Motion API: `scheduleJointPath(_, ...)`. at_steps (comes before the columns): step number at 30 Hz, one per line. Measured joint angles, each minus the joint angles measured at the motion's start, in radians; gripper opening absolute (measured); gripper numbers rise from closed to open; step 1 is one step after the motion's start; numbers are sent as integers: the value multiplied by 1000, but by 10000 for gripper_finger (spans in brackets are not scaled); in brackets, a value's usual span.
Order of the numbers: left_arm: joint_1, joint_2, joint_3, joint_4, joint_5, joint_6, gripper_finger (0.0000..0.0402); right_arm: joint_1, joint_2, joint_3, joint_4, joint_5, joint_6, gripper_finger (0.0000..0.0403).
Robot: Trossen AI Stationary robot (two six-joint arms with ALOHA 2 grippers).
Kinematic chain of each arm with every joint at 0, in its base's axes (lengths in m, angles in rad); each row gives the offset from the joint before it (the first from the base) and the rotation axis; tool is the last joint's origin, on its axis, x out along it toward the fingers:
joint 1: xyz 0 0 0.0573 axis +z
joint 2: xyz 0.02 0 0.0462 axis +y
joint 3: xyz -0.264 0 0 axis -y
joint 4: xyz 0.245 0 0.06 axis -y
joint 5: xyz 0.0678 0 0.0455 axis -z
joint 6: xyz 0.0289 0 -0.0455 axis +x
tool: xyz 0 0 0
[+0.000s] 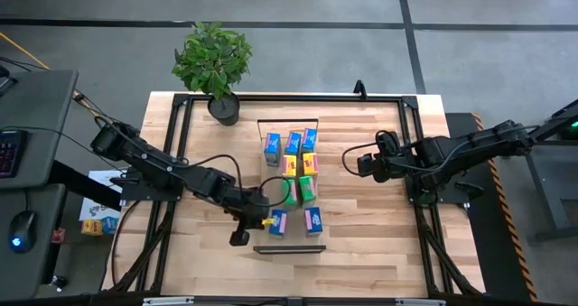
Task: Stack cereal on shelf
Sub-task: Put the blue cereal box on the shelf aligned with the other blue cereal box, then return to Home Position
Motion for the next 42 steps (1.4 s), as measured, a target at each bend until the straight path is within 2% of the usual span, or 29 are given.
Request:
scheduleJointPath(8, 0, 0, 0, 24, 46, 59, 0, 0, 0, 0, 0, 0, 0, 256)
scheduleJointPath(23, 2, 0, 0, 116, 68, 170, 0, 0, 0, 0, 0, 1, 0, 256)
scheduleJointPath(29, 12, -7, 0, 23, 61, 127, 0, 0, 0, 0, 0, 1, 0, 256)
scheduleJointPath(36, 37, -29, 2, -111, -26, 125, 0, 0, 0, 0, 0, 2, 0, 256)
scheduleJointPath(39, 47, -87, -1, -245, -75, 125, 0, 0, 0, 0, -4, -9, -5, 256)
scheduleJointPath(42, 62, -203, -13, -284, -151, 124, 0, 0, -1, 0, -16, -14, -19, 256)
